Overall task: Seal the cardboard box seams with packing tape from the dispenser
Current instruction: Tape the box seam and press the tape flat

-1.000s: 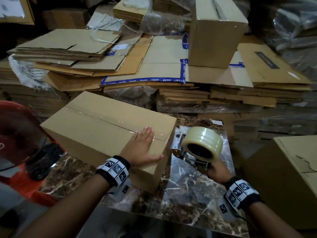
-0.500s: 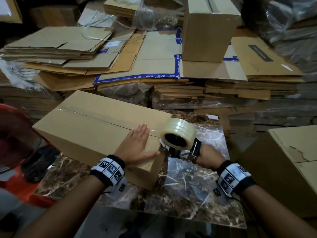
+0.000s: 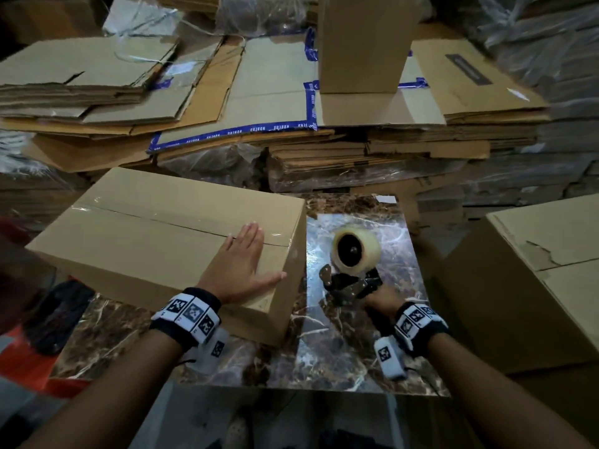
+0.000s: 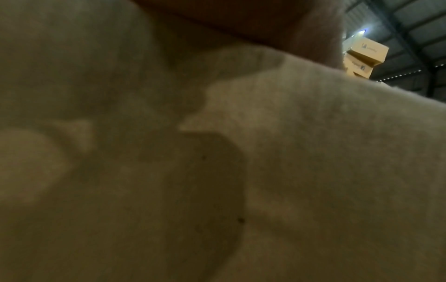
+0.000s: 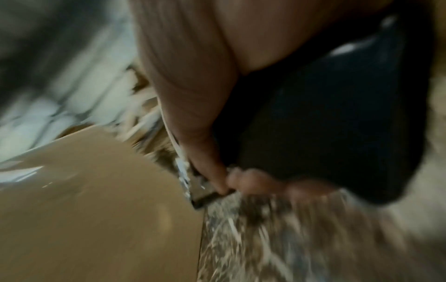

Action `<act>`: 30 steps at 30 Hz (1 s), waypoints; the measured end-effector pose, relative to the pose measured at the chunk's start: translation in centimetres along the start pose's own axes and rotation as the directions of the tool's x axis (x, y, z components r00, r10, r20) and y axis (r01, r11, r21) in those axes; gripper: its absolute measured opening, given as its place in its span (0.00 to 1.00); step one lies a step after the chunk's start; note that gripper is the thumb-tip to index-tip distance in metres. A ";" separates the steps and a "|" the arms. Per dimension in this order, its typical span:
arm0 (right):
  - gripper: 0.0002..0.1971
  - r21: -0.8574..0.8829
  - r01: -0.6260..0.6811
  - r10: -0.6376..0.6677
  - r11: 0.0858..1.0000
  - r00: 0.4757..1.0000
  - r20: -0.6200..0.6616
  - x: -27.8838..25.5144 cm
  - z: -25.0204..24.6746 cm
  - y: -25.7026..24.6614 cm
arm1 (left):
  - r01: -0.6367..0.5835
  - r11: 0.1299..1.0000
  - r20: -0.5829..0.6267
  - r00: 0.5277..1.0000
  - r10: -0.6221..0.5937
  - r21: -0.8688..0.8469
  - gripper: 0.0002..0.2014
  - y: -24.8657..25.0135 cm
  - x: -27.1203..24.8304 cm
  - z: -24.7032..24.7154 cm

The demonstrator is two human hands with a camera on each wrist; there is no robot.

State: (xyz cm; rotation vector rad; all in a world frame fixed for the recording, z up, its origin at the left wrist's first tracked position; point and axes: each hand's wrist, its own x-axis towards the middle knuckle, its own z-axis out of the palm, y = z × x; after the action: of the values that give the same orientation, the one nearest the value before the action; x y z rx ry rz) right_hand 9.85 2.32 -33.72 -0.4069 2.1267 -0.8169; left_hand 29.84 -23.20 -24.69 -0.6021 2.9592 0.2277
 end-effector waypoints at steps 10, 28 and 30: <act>0.10 0.694 -0.284 0.198 0.661 0.959 0.203 4.1 7.2 5.5 | -0.015 1.000 -0.033 0.999 0.016 0.009 0.59 0.1 0.0 0.0; 0.10 0.292 0.383 -0.249 0.876 0.880 -0.405 -4.8 5.7 -10.3 | -0.023 0.977 -0.279 0.960 -0.038 -0.211 0.30 -0.2 -0.8 0.1; 0.18 0.331 0.427 -0.262 0.841 0.859 -0.440 -4.4 7.3 -13.7 | 0.001 0.971 -0.304 0.950 -0.076 -0.241 0.24 -0.3 -1.0 0.1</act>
State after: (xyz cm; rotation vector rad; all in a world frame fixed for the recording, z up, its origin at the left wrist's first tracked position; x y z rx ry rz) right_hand 18.44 -8.47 -25.33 -0.4424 2.1618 -1.6522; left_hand 30.84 -23.08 -24.65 -0.7913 3.2451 0.5382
